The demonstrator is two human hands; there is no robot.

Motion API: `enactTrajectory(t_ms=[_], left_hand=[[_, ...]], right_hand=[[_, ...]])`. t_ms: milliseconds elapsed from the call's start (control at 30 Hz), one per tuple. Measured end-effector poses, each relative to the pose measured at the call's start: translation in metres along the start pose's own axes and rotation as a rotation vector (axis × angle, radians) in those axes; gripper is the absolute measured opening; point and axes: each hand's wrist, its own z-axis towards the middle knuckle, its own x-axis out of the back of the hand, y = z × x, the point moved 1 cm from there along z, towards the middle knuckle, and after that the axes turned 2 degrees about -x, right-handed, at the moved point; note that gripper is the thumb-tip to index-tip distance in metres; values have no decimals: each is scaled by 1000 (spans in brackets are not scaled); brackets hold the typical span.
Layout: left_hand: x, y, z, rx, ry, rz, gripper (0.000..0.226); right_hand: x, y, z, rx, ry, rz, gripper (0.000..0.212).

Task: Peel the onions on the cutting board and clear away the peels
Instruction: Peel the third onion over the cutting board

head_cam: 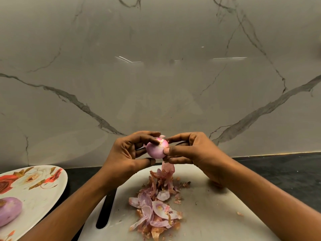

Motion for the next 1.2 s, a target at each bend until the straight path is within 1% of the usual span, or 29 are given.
enactTrajectory(t_ms=[100,167,267,333,500,633,800,933,1100,1200], left_hand=[[-1,4,0,89,11,-76,63],[-2,5,0,120,37,-73,70],[-4,4,-1,113,75,7,64],[-4,3,-2,112,56,37,62],[-6,3,-5,102,-56,92,57],[-6,2,-5,105,-80,88,57],[-2,4,-2,92,-89,51,57],[1,5,-2,87,-65,52,56],[1,3,-2,86,-33,70,58],[0,2,-1,81,14,91,58]], right_hand=[[-1,-1,-1,23,14,14,41],[-1,-2,-2,29,17,9,41],[-2,-1,-2,31,13,2,39],[-2,-1,-3,20,29,-26,34],[-1,-1,-3,74,67,-392,18],[2,-1,-3,114,57,-482,8],[5,-1,-1,182,102,-497,8],[4,-3,-2,135,58,-381,11],[1,-5,-1,117,43,-330,10],[2,-3,0,127,79,-304,19]])
